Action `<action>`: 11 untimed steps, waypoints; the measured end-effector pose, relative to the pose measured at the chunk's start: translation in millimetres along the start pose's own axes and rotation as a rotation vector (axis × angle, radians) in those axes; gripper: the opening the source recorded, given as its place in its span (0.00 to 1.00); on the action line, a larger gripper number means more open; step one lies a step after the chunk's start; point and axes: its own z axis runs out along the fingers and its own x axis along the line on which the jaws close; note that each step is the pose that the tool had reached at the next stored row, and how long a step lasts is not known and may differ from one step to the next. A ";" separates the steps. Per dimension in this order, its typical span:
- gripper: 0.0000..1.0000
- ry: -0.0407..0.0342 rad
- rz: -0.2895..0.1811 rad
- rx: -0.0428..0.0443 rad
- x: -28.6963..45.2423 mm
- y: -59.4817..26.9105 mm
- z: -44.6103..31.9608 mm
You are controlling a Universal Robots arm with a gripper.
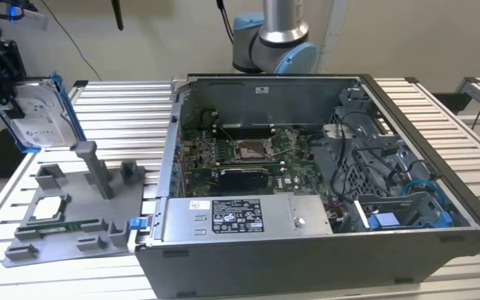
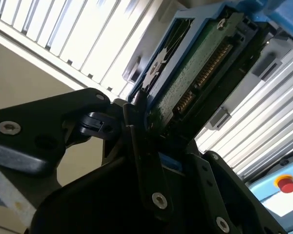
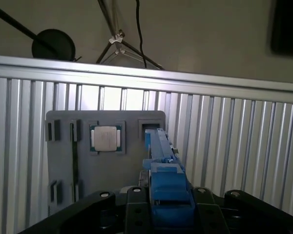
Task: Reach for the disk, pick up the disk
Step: 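Pick up the disk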
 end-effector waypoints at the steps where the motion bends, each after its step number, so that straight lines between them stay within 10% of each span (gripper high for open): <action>1: 0.00 -0.0001 0.000 0.0001 -0.2 0.0 -2.8; 11: 0.00 -0.0011 0.000 0.0002 -2.0 0.2 -34.0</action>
